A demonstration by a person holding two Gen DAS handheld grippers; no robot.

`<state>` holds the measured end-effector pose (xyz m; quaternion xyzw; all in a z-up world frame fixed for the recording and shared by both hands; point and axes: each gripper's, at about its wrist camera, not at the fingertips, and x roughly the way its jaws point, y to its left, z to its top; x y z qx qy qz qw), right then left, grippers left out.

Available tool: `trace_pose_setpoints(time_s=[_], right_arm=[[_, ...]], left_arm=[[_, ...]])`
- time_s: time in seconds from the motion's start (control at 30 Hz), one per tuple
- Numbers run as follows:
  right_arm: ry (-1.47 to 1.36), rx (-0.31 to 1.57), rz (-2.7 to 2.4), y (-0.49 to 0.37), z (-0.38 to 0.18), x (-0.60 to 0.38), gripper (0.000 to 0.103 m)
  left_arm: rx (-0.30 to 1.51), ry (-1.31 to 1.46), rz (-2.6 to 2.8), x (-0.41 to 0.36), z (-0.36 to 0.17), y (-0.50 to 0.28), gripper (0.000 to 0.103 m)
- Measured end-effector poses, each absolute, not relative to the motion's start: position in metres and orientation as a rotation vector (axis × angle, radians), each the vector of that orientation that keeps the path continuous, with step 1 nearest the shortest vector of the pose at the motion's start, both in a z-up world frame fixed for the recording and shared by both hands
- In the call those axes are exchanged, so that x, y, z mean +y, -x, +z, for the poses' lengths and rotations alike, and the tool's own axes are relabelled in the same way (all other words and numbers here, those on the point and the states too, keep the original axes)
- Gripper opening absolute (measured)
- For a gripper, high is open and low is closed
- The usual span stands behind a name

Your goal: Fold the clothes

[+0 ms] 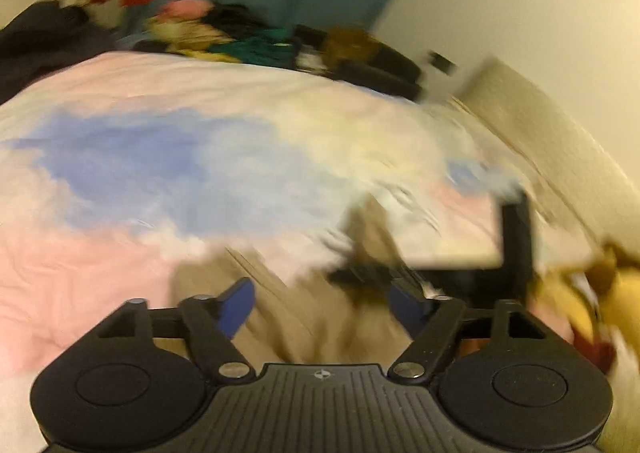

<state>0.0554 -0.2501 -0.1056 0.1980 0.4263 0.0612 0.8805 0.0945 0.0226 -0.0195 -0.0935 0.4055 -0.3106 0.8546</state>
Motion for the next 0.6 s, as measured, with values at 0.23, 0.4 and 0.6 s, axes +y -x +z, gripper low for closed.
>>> trace_pose_setpoints(time_s=[0.23, 0.4, 0.6], right_arm=[[-0.414, 0.843, 0.106, -0.056, -0.102, -0.253, 0.067], [-0.423, 0.817, 0.087, -0.061, -0.100, -0.255, 0.068], [-0.448, 0.777, 0.099, -0.066, -0.097, -0.253, 0.068]], left_arm=[[1.091, 0.313, -0.541, 0.015, -0.079, -0.180, 0.066], [1.154, 0.193, -0.547, 0.009, -0.101, -0.178, 0.022], [0.937, 0.196, -0.600, 0.015, -0.068, -0.167, 0.013]])
